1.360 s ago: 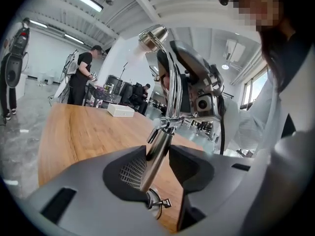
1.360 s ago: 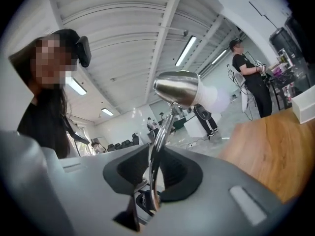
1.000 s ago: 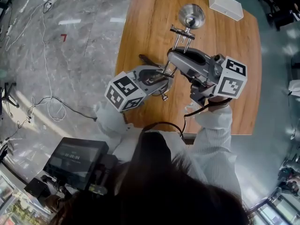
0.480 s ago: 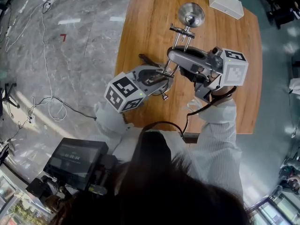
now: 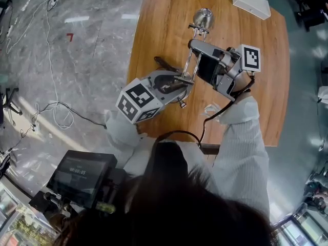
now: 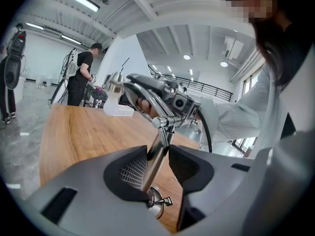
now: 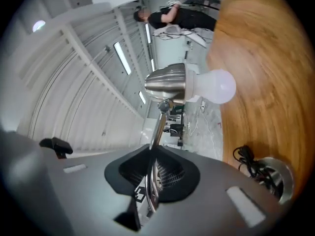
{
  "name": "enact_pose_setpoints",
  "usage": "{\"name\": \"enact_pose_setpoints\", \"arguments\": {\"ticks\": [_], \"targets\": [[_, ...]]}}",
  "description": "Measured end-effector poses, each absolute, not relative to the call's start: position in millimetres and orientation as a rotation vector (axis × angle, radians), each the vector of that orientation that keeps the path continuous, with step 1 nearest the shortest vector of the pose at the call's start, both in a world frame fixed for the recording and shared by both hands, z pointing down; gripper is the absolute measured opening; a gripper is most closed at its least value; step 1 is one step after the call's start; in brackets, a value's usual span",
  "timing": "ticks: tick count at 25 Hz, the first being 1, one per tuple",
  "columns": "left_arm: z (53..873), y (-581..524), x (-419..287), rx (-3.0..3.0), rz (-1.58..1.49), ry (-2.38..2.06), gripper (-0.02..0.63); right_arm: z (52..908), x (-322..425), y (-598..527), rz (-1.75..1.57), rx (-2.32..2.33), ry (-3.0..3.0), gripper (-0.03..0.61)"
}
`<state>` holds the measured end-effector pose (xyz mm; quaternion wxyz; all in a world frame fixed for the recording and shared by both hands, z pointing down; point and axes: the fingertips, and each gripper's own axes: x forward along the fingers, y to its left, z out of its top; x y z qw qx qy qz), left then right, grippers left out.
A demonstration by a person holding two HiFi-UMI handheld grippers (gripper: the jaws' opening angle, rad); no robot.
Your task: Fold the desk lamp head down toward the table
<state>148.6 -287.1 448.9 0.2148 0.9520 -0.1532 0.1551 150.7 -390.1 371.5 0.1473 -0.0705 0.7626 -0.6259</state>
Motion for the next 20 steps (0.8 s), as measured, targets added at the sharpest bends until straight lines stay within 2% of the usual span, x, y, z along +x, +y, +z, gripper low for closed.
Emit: {"name": "enact_pose_setpoints", "arguments": {"ticks": [5,20], "targets": [[449.9,-287.0,148.0,2.652,0.449,-0.423,0.135,430.2,152.9,-393.8,-2.046,-0.251,1.942,0.073],[457.7,-290.9,150.1,2.657,0.477,-0.425,0.135,483.0,150.4,-380.5,-2.278,-0.243,1.708,0.116]]}}
